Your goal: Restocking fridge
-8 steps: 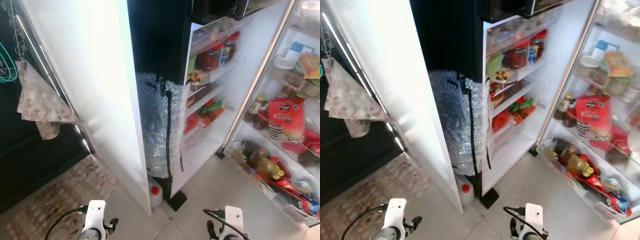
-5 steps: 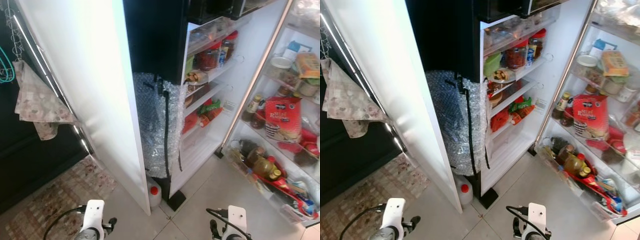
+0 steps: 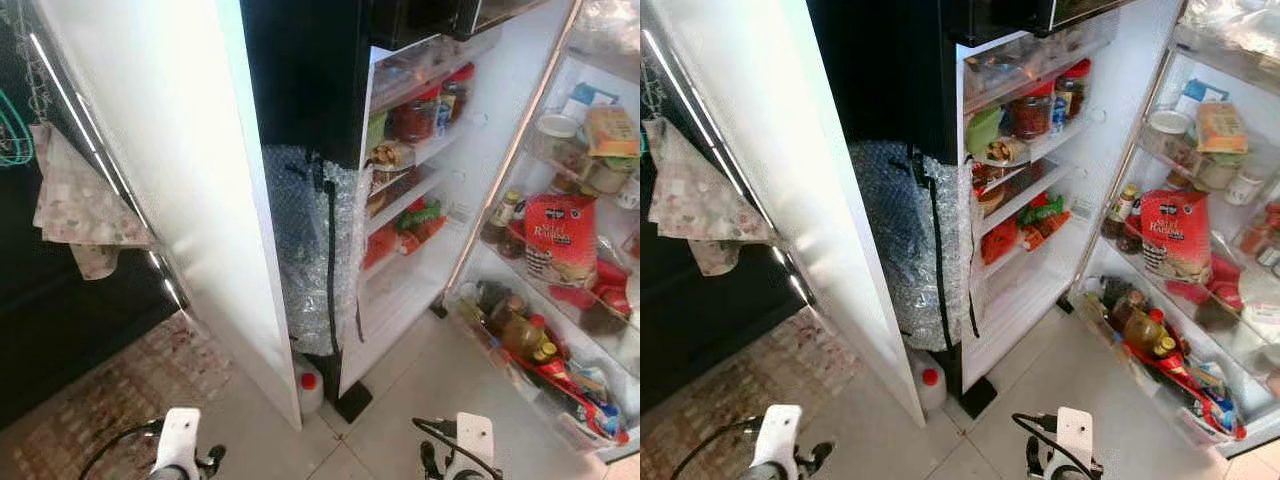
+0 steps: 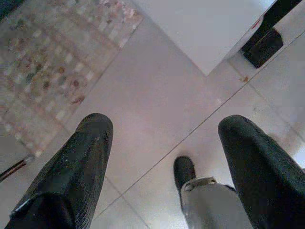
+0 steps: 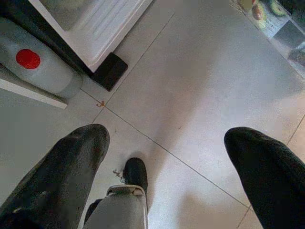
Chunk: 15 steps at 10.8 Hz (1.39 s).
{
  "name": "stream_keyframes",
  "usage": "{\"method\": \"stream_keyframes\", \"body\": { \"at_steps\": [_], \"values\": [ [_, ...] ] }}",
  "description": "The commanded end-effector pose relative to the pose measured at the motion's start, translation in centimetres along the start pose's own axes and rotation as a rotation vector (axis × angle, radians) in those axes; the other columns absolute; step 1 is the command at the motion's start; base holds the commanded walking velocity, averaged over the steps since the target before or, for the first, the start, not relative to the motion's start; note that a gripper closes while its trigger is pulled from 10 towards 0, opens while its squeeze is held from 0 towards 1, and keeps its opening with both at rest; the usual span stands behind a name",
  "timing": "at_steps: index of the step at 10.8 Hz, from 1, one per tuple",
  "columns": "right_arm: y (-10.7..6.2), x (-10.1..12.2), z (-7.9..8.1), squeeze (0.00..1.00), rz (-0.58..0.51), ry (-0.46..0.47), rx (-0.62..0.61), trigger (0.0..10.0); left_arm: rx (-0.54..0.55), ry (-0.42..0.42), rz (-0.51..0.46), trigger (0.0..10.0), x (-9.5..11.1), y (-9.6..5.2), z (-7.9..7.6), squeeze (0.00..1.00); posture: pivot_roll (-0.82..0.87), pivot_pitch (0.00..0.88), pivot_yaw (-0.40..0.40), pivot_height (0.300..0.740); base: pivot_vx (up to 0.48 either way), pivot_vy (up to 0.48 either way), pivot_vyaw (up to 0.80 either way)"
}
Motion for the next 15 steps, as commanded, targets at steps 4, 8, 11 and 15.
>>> {"method": "stream_keyframes", "body": {
  "at_steps": [4, 8, 11, 15],
  "values": [
    [-0.1, -0.5, 0.0, 0.00, 0.011, -0.001, 0.000, 10.0, -0.012, 0.032, 0.026, 10.0, -1.5, -0.4, 0.2, 0.00, 0.03, 0.000, 0.033, 0.740, 0.000, -0.217, 0.00],
    [-0.1, -0.6, -0.2, 0.00, 0.013, 0.002, -0.007, 10.0, -0.008, 0.045, 0.035, 10.0, -2.0, -0.7, 1.0, 0.00, 0.02, 0.000, 0.034, 0.740, 0.000, -0.435, 0.00],
    [-0.1, -0.6, -0.3, 0.00, 0.013, 0.000, -0.011, 10.0, -0.014, 0.048, 0.029, 10.0, -1.5, -0.5, 0.5, 0.00, 0.02, 0.000, 0.034, 0.740, 0.000, -0.446, 0.00],
    [-0.1, -0.5, -0.6, 0.00, 0.010, 0.016, -0.027, 10.0, -0.011, 0.030, 0.028, 10.0, -1.5, -0.4, 0.1, 0.00, 0.01, 0.000, 0.037, 0.740, 0.000, 0.000, 0.00]
  ]
}}
Point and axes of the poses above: a point about 5 cm out from each wrist's last joint towards the gripper, its own y axis pointing out of the wrist towards the gripper, its own x axis along the axis of the wrist's last joint, z = x × y, the point moved 6 cm from there along y, pointing out of the wrist towards the gripper, and after that the axes turned 2 degrees about -y, right-handed, at the moved point
